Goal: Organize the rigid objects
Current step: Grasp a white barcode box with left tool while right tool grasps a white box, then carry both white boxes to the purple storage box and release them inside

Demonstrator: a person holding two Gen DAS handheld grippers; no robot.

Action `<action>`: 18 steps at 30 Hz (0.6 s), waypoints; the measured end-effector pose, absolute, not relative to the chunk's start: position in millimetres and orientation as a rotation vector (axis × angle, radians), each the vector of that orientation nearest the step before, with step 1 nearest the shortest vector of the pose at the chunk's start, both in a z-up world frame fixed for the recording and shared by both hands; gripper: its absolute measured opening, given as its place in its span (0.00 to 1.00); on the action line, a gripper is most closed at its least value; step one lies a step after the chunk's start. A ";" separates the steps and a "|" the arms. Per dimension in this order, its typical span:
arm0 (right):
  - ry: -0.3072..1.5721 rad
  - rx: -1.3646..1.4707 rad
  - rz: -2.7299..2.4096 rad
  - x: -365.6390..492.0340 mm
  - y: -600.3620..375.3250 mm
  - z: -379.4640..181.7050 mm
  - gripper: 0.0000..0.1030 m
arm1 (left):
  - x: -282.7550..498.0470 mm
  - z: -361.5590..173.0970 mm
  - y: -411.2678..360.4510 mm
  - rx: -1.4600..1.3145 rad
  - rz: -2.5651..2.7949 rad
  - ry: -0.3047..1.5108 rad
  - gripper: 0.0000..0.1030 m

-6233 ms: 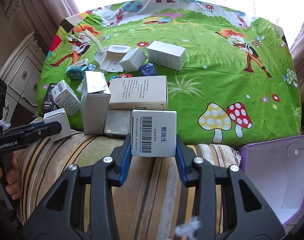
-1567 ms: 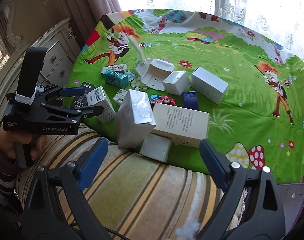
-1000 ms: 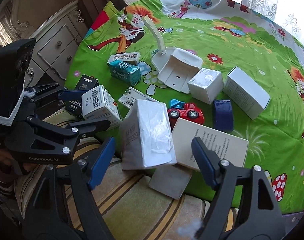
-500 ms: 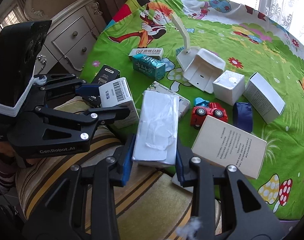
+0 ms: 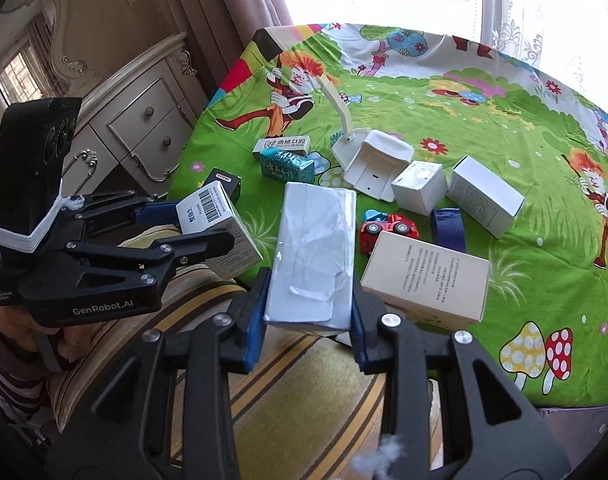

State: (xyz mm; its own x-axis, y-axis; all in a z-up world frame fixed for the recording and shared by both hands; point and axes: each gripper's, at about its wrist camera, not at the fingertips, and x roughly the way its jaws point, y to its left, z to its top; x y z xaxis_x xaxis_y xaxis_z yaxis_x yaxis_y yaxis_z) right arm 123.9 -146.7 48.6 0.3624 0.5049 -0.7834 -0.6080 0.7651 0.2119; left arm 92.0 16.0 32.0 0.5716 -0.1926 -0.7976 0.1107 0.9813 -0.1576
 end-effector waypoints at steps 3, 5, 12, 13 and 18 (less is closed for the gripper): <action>0.922 -0.117 0.691 114.2 -159.4 61.0 0.38 | 86.8 37.8 7.6 -0.101 -0.188 0.936 0.46; 0.908 -0.109 0.668 108.2 -169.1 66.4 0.38 | 84.1 41.4 -0.4 -0.096 -0.201 0.930 0.46; 0.870 -0.027 0.578 90.1 -221.8 83.5 0.38 | 78.1 56.2 -33.2 -0.085 -0.263 0.908 0.46; 0.865 -0.018 0.563 87.6 -229.9 85.5 0.38 | 77.5 57.9 -39.0 -0.080 -0.274 0.907 0.46; 0.853 0.028 0.475 75.2 -275.1 90.4 0.38 | 74.4 63.9 -69.1 -0.069 -0.344 0.907 0.46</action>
